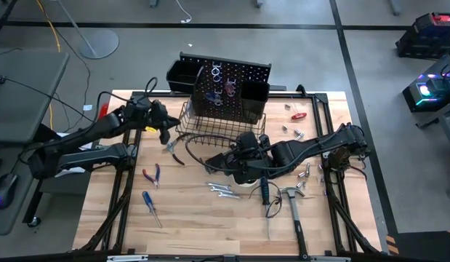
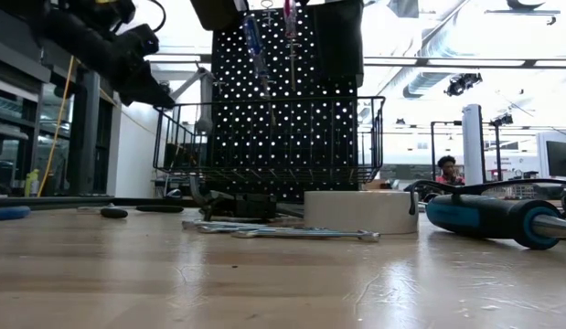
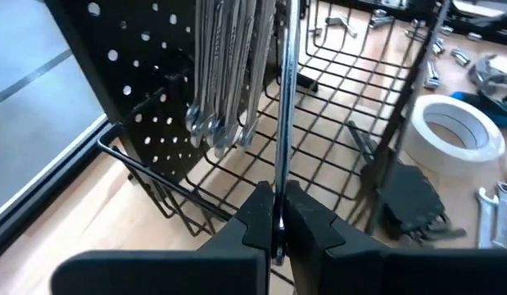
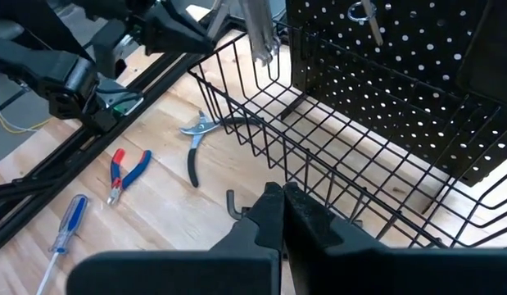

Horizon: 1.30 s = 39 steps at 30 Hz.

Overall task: Hang tools onto peg board
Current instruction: Hang the wrench on the peg board

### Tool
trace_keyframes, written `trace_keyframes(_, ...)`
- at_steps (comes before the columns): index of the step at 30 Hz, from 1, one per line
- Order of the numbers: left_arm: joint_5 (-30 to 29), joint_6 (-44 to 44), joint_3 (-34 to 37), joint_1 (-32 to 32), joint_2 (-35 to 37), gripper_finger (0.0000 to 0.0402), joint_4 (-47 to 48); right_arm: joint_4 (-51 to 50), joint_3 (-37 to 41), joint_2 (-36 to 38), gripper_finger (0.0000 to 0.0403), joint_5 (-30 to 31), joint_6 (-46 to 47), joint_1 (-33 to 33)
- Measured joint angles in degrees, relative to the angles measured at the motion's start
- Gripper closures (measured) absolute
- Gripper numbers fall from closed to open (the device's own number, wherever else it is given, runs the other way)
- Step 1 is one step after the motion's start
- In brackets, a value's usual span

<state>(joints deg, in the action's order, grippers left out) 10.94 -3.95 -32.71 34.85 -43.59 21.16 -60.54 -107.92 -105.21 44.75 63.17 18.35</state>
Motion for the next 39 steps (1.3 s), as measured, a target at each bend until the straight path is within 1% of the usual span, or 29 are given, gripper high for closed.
trace_keyframes(8,-0.67,0.85,0.04,2.21,-3.05,0.0389,-4.91,0.01,0.01,-0.02,0.0402,-0.09,0.92,0.00)
trace_keyframes(12,-5.27,0.64,0.04,2.65,-4.17,0.0389,-6.62,0.01,0.01,-0.02,0.0402,-0.18,0.91,0.02)
trace_keyframes(15,-8.83,-0.52,0.04,2.71,-4.42,0.0379,-7.25,0.01,0.00,-0.02,0.0402,-0.26,0.91,0.00)
trace_keyframes(19,-9.72,-1.34,-0.08,2.73,-4.46,0.0347,-6.36,0.01,0.00,-0.02,0.0402,-0.24,0.91,0.00)
trace_keyframes(28,-10.02,-0.89,-0.35,2.71,-4.37,0.0247,-5.39,-0.01,0.00,-0.02,0.0402,-0.24,0.93,0.04)
trace_keyframes(33,-9.99,0.45,-0.37,2.69,-2.69,0.0214,-2.18,-0.19,0.02,-0.02,0.0402,-0.75,0.75,0.09)
trace_keyframes(35,-8.63,2.28,-0.42,2.65,-0.73,0.0208,0.67,-0.88,0.02,-0.02,0.0402,-1.39,0.12,0.52)
trace_keyframes(39,-2.26,5.36,-2.31,2.39,3.84,0.0207,10.86,-2.91,0.02,0.21,0.0402,-4.28,-0.06,2.00)
